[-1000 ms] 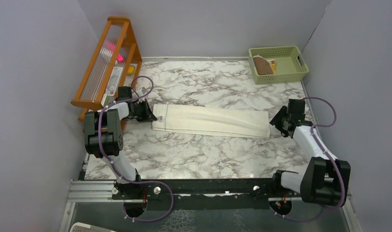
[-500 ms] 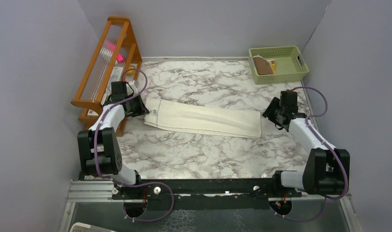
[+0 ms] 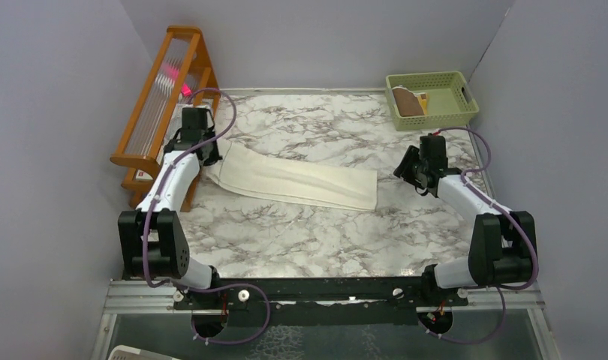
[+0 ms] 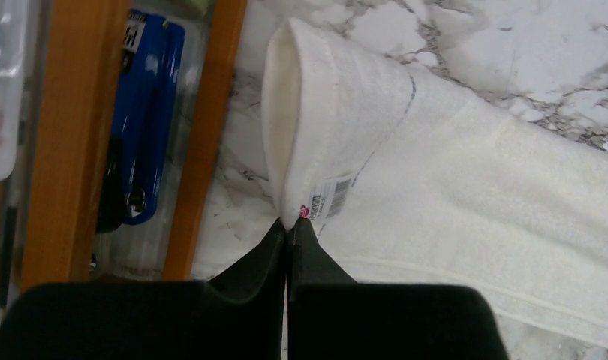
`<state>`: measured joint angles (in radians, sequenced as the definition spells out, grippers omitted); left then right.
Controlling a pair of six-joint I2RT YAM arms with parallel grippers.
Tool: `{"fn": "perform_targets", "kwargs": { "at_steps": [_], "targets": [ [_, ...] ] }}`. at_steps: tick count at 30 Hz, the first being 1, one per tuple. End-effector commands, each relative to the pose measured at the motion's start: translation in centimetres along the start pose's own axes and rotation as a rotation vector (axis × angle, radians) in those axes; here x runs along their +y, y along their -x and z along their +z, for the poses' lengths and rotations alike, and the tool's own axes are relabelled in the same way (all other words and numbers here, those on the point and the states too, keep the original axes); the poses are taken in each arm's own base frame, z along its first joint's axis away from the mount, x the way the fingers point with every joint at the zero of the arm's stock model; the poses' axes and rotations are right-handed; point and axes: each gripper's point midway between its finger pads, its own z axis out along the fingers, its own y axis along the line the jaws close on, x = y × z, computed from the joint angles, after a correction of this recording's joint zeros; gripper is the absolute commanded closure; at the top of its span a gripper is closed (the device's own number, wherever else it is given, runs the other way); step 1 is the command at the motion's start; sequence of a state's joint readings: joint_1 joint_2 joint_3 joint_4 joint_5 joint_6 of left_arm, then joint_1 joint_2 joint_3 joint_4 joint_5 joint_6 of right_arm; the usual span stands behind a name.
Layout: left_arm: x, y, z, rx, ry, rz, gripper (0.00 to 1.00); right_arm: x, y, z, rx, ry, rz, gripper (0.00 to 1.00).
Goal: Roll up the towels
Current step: Fold the towel at the center of the board.
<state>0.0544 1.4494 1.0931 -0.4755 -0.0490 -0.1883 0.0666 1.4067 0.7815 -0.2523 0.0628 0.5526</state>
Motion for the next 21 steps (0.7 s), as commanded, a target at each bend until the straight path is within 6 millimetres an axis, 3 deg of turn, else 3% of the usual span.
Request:
{"fn": "perform_targets", "kwargs": {
  "at_steps": [1, 5, 9, 18, 21],
  "targets": [
    [-2.7, 1.9, -0.8, 0.003, 0.101, 0.207, 1.0, 1.1, 2.1, -0.4, -0.066, 0.026, -0.015, 0.48],
    [-9.0, 2.2, -1.2, 0.047, 0.011, 0.3, 1.0, 1.4, 2.0, -0.6, -0.059, 0.042, -0.019, 0.48],
    [-15.8, 0.6, -1.6, 0.14, -0.129, 0.387, 1.0, 1.8, 2.2, -0.9, -0.057, 0.059, -0.022, 0.48],
    [-28.1, -2.8, -6.3, 0.251, -0.431, 0.495, 1.0, 2.1, 2.0, -1.1, -0.047, 0.077, -0.026, 0.47],
    [-31.0, -4.0, -7.7, 0.27, -0.513, 0.525, 1.0, 1.9, 2.0, -1.0, -0.05, 0.062, -0.023, 0.47]
  ]
}}
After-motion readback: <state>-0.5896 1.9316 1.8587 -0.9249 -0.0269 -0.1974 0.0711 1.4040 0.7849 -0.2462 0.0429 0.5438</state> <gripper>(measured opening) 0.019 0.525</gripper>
